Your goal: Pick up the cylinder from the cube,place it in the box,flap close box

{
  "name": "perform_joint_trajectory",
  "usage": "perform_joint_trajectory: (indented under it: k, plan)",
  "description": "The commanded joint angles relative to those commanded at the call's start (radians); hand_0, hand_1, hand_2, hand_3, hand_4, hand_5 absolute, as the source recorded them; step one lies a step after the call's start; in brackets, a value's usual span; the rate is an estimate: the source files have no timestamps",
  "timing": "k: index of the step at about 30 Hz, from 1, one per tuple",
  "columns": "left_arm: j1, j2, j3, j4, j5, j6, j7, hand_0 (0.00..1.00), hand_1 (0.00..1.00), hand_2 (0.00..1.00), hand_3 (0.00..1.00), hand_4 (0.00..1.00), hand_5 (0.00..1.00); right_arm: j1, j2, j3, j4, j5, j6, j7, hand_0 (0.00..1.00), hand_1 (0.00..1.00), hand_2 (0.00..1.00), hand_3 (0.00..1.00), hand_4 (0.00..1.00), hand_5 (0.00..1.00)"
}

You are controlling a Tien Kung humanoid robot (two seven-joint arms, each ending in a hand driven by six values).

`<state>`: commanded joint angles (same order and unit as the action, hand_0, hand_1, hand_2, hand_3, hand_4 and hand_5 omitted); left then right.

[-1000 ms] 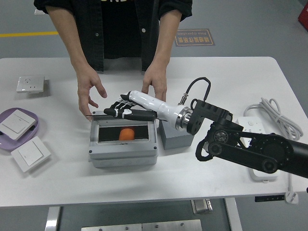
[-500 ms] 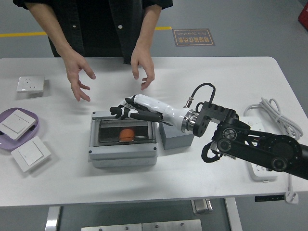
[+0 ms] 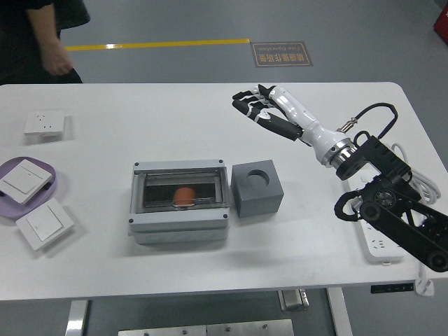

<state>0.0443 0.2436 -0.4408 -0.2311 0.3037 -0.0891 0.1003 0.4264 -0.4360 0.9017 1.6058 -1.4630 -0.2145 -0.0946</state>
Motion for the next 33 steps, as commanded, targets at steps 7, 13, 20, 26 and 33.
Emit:
perform_joint_trajectory:
  k: [7, 13, 20, 26, 33]
  plan:
    - [0.007, 0.001, 0.002, 0.003, -0.014, 0.001, -0.007, 0.682, 0.691, 0.670, 0.703, 0.680, 0.198, -0.166, 0.011, 0.143, -0.066, 0.023, -0.036, 0.105, 0.822, 0.773, 0.761, 0.728, 0.955, 0.998]
    - [0.013, 0.003, 0.015, 0.004, -0.026, 0.001, -0.009, 0.680, 0.691, 0.669, 0.703, 0.679, 0.198, -0.225, 0.011, 0.172, -0.113, 0.150, -0.029, 0.189, 0.975, 0.918, 0.927, 0.864, 0.998, 0.957]
    - [0.015, 0.006, 0.024, 0.006, -0.027, 0.000, -0.013, 0.680, 0.692, 0.668, 0.701, 0.679, 0.198, -0.253, 0.020, 0.223, -0.122, 0.280, -0.035, 0.225, 0.946, 0.909, 0.918, 0.905, 0.959, 0.558]
    - [0.017, 0.007, 0.046, 0.002, -0.028, 0.002, -0.012, 0.680, 0.691, 0.668, 0.701, 0.679, 0.197, -0.267, 0.017, 0.263, -0.114, 0.298, -0.038, 0.233, 0.829, 0.809, 0.803, 0.801, 0.796, 0.375]
    - [0.012, 0.011, 0.041, 0.003, -0.029, 0.002, -0.014, 0.680, 0.690, 0.668, 0.702, 0.680, 0.198, -0.273, 0.016, 0.304, -0.113, 0.293, -0.041, 0.236, 0.756, 0.748, 0.745, 0.697, 0.756, 0.452]
